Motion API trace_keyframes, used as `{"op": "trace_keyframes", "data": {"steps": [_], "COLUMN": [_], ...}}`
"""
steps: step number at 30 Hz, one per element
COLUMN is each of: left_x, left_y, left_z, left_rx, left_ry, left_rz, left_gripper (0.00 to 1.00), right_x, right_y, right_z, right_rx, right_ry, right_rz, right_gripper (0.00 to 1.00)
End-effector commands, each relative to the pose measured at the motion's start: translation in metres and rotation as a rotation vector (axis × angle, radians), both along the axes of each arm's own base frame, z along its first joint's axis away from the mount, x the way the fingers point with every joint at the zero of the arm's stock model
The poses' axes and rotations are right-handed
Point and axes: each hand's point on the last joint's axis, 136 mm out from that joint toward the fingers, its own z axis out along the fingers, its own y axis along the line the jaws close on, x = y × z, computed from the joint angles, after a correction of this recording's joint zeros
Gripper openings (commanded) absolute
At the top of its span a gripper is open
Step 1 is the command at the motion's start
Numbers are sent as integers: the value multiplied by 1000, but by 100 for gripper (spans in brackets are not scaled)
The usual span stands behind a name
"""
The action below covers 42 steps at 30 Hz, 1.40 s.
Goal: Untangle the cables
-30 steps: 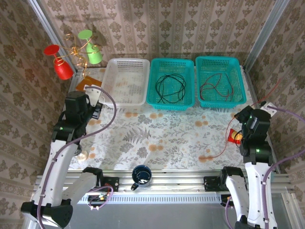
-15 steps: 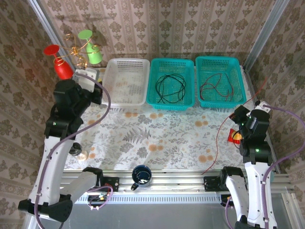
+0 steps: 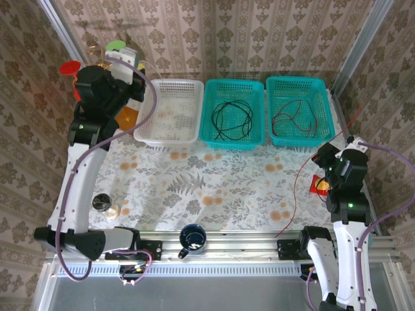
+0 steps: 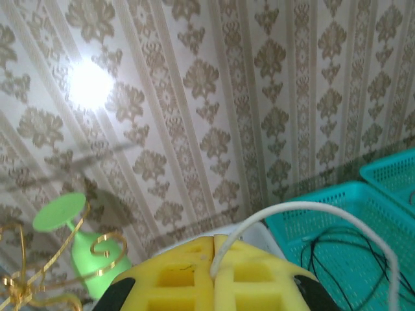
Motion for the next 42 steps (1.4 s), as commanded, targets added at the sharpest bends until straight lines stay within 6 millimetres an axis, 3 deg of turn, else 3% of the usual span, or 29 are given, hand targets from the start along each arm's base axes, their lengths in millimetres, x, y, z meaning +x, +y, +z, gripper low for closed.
{"op": "trace_keyframes", "data": {"steps": [1, 5, 8, 10, 12, 15, 18, 21, 23, 26, 30, 34, 36, 39, 42], "left_x": [6, 15, 34, 56, 79, 97, 107, 112, 111, 108, 104, 99, 97, 95, 94], "left_y": [-3, -1, 6, 14, 14, 2, -1, 2, -2, -20, -40, -42, -41, -33, -21], "left_z": [27, 28, 7, -28, -78, -152, -214, -253, -262, -242, -174, -96, -69, -38, -19], "left_rx": [-8, -7, 39, 81, 158, 242, 270, 263, 258, 216, 116, -8, -31, -35, -23], "left_ry": [-75, -84, -48, 24, 122, 275, 400, 487, 509, 459, 342, 202, 160, 103, 44], "left_rz": [-22, -16, 18, 53, 69, 46, 62, 98, 85, 20, -25, -36, -36, -9, 43], "left_gripper": [0, 0, 0, 0, 0, 0, 0, 0, 0, 0, 0, 0, 0, 0, 0], "right_x": [4, 9, 13, 14, 13, 10, 6, 2, 1, 1, 3, 3, 2, 1, 0], "right_y": [5, 11, 19, 23, 26, 27, 27, 28, 29, 29, 29, 30, 30, 29, 30], "right_z": [12, 9, 10, 13, 17, 26, 37, 43, 46, 47, 45, 43, 43, 44, 47], "right_rx": [41, 88, 129, 142, 146, 135, 112, 93, 84, 79, 91, 92, 88, 86, 88], "right_ry": [-53, -56, -78, -89, -99, -112, -123, -126, -128, -127, -126, -122, -119, -121, -129], "right_rz": [18, 45, 83, 106, 120, 126, 132, 138, 144, 145, 146, 147, 147, 145, 146], "right_gripper": [0, 0, 0, 0, 0, 0, 0, 0, 0, 0, 0, 0, 0, 0, 0]}}
